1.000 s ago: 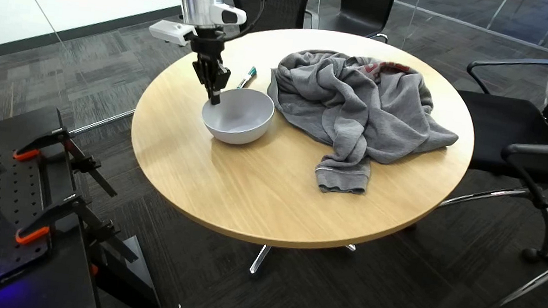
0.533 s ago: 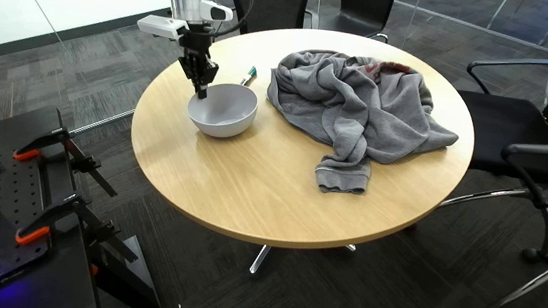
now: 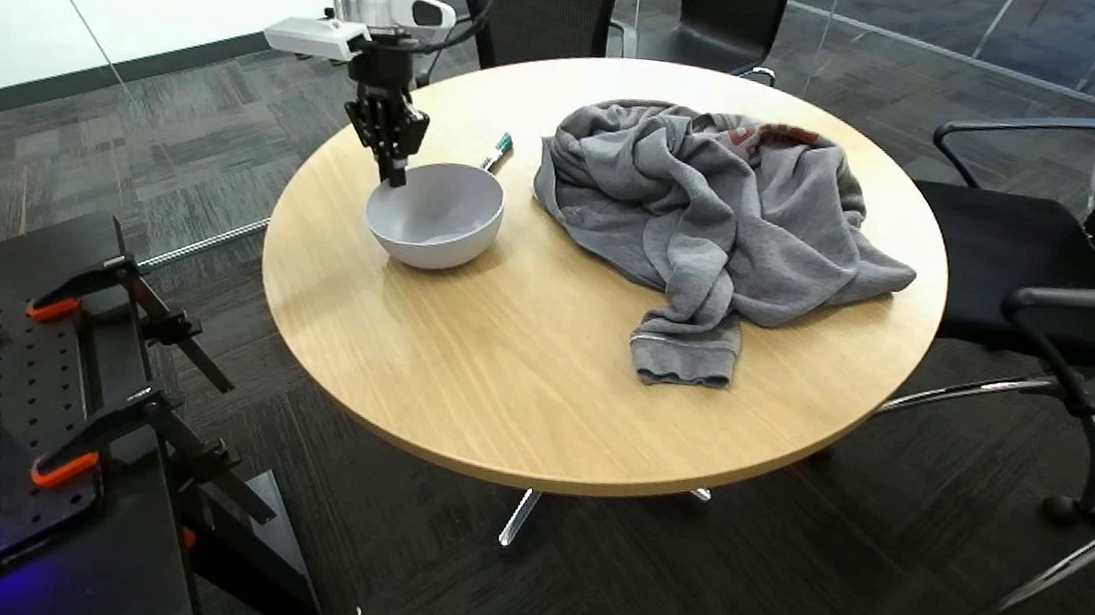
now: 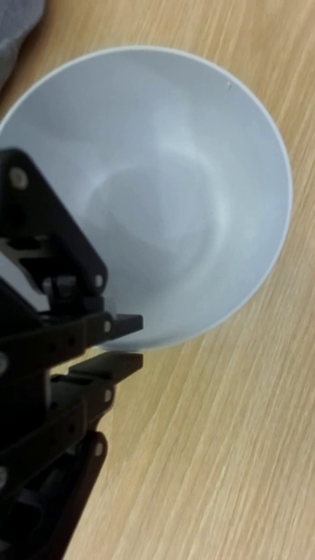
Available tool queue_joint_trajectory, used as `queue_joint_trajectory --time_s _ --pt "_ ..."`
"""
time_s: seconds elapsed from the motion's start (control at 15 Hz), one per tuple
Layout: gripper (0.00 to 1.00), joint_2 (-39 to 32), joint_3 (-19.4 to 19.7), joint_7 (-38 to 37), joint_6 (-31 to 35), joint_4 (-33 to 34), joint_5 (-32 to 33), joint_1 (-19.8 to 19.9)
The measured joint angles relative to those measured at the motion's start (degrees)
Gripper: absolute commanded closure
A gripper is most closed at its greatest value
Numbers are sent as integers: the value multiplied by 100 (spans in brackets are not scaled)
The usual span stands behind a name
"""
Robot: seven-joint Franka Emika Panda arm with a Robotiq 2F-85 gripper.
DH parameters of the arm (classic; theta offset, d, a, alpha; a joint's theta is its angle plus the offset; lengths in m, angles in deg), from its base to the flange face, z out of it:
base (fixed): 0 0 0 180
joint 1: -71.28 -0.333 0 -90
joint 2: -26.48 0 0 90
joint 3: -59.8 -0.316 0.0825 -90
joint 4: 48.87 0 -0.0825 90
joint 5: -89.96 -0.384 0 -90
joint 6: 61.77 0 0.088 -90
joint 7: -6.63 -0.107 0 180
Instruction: Move the bowl closer to the marker
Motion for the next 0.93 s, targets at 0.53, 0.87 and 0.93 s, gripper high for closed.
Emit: queue_joint_trajectory --time_s 0.53,0.87,0.93 --pt "0 685 171 -176 0 -260 249 -6" --pt "0 1430 175 -219 6 -774 260 5" --pt "0 1576 175 -220 10 -878 260 10"
